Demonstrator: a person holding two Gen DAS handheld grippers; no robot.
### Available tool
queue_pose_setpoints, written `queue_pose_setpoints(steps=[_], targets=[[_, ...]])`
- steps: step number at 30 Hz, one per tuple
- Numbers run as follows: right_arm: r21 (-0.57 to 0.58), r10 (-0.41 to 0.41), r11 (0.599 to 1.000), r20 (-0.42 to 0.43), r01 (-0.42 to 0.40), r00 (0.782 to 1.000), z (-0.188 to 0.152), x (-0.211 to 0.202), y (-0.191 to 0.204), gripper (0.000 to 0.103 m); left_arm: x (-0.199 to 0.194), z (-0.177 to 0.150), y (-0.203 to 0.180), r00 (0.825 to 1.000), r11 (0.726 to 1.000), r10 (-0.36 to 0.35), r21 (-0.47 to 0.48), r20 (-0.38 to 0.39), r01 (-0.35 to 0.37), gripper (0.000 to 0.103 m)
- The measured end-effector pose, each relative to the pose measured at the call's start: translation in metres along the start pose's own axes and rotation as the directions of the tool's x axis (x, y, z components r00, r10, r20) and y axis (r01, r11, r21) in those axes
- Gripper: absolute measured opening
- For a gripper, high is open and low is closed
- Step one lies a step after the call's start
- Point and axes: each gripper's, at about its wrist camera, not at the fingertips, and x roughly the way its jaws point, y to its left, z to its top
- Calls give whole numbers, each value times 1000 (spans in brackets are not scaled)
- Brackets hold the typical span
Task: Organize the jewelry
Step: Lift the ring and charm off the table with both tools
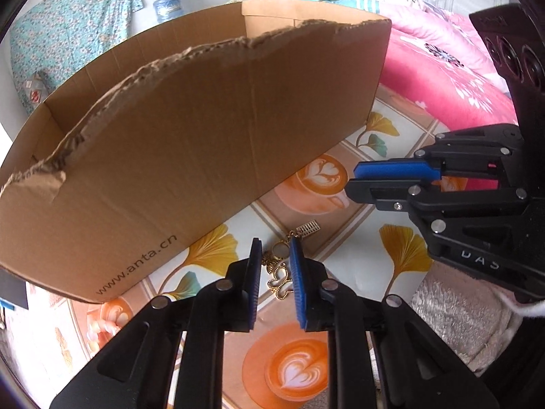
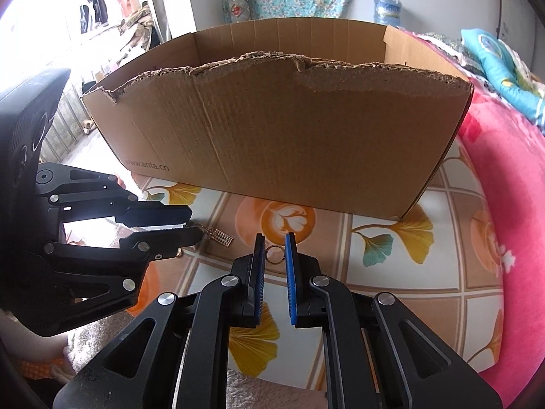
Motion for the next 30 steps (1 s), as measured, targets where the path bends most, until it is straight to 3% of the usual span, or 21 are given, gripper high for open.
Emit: queue_pose_setpoints(steps=[14, 16, 17, 30], targets=[[22, -1, 1000, 9, 0, 1000, 0, -8, -4, 10, 5, 2, -19, 1000, 988, 9, 156, 8, -11, 10], [22, 0, 1000, 11, 0, 1000, 1, -10, -4, 10, 5, 2, -19, 1000, 989, 6, 146, 9, -8, 9], [22, 0, 1000, 12, 0, 1000, 1, -11, -4, 10, 4, 3, -18, 1000, 990, 5, 139, 14, -7, 3], [26, 2, 1000, 36, -3, 999, 1, -25, -5, 10, -22, -2, -9, 997, 998, 4, 60, 81, -9, 1]])
